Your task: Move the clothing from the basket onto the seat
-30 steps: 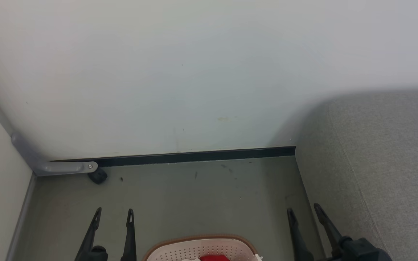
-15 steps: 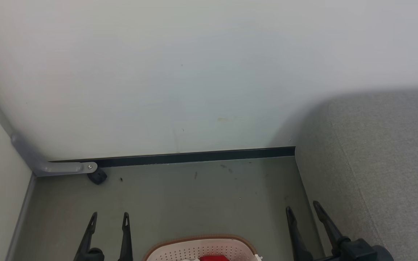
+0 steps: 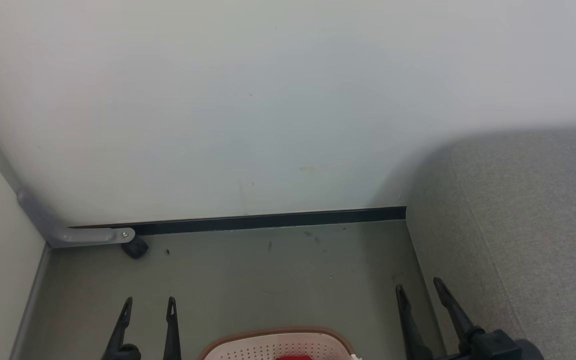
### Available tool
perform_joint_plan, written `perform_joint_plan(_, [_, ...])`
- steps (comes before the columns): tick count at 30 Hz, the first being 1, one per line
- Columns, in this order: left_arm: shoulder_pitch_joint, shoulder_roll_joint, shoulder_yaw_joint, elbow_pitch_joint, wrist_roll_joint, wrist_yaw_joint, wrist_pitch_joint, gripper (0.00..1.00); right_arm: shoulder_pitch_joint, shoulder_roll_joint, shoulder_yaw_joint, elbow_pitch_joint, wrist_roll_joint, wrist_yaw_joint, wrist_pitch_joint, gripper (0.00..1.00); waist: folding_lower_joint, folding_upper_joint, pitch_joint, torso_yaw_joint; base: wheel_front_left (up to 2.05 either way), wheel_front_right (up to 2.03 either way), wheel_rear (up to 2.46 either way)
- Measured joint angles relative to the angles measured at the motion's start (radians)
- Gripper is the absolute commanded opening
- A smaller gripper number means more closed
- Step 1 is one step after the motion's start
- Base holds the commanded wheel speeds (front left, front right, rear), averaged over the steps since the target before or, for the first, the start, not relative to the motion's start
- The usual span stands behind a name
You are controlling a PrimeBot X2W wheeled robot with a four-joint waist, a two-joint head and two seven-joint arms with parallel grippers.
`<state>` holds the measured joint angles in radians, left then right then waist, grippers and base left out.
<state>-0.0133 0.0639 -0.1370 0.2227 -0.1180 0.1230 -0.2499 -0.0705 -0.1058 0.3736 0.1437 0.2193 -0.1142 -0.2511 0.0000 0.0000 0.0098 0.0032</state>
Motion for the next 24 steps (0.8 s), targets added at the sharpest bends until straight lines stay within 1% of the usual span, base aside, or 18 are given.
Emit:
perform_joint_plan(13, [0.025,0.0,0.012,-0.008,-0.006,0.0,0.0,1.0,0.027,0.002,-0.004,-0.023,-0.01,0.0,-0.001,1.0,0.0,0.0,0.002,-0.002,0.0,0.0,0.0])
perform_joint_plan(19, [0.015,0.007,0.007,-0.019,-0.004,-0.002,0.0,1.0,0.018,0.001,-0.009,-0.055,-0.02,0.002,-0.002,1.0,0.0,0.0,0.039,-0.005,0.0,0.0,0.0])
perform_joint_plan(24, [-0.05,0.021,-0.006,-0.015,0.004,-0.017,0.0,1.0,-0.015,-0.006,-0.025,-0.088,-0.028,0.006,-0.003,1.0,0.0001,0.0001,0.087,-0.009,0.0,0.0,0.0])
